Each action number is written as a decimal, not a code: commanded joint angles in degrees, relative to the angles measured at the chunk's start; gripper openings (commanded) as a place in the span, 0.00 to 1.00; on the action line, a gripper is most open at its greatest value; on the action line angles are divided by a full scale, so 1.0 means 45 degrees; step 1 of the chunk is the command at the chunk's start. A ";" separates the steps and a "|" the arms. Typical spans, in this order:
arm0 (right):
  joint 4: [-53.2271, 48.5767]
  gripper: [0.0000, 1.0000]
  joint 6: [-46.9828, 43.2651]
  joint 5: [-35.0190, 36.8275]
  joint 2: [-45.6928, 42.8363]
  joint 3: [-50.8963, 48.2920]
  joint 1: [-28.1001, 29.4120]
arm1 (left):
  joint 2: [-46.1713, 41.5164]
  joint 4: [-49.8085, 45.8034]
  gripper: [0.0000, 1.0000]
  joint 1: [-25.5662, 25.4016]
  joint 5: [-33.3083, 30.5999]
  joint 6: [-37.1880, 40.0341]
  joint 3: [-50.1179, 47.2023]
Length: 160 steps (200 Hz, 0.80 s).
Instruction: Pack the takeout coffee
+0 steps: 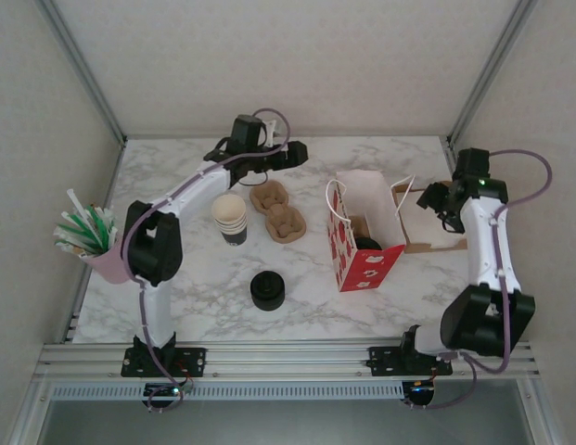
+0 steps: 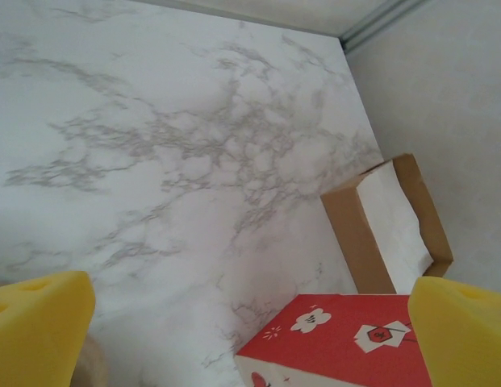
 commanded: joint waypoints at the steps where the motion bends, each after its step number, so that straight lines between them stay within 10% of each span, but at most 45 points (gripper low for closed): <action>1: 0.0493 0.76 -0.0514 -0.0160 0.1012 0.0072 -0.0106 | 0.0882 -0.0502 1.00 -0.0447 0.0712 0.0649 0.1113; 160: 0.0624 0.65 -0.1369 0.0524 0.7551 0.3293 -0.0534 | 0.3171 -0.0867 1.00 -0.1125 0.1343 0.1043 0.2945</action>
